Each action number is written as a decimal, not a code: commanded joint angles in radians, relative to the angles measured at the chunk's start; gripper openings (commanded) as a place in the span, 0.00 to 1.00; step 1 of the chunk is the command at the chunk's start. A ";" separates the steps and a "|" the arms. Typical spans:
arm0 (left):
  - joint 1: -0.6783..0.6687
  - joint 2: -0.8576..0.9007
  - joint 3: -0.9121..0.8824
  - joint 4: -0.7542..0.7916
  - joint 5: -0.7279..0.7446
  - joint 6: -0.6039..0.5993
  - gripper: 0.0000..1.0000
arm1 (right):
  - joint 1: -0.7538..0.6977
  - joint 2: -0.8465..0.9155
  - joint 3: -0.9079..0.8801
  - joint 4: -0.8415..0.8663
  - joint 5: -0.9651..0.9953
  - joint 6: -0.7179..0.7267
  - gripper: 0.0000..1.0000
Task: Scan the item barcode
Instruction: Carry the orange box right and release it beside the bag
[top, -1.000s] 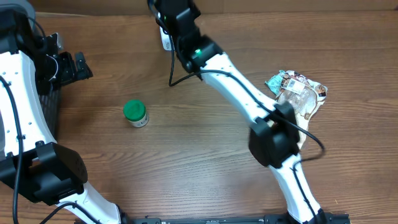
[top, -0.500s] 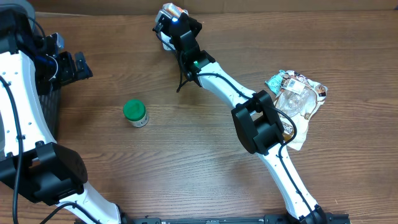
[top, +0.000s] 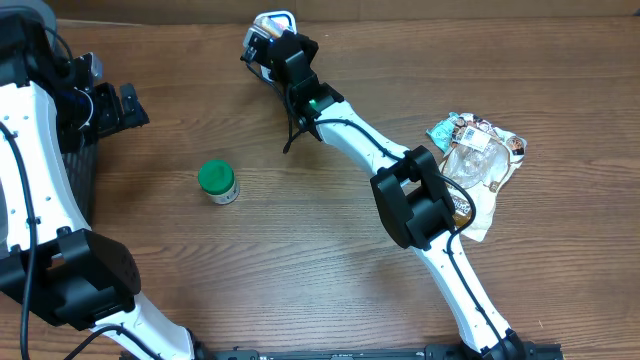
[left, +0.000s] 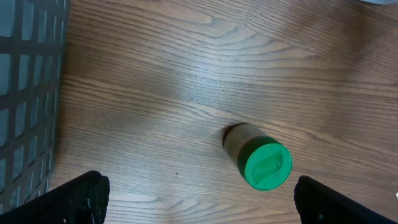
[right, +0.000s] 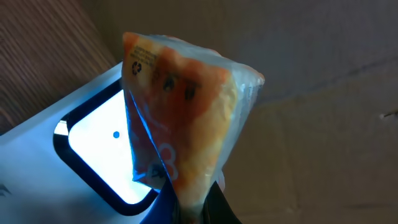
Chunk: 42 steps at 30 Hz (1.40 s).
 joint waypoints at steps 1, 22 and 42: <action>-0.002 0.000 0.006 0.000 0.012 -0.003 0.99 | 0.006 -0.027 0.011 0.002 -0.006 0.018 0.04; -0.002 0.000 0.006 0.000 0.012 -0.003 0.99 | -0.152 -0.734 0.011 -1.308 -0.021 1.432 0.04; -0.002 0.000 0.006 0.000 0.012 -0.003 0.99 | -0.689 -0.704 -0.476 -1.395 -0.222 1.539 0.21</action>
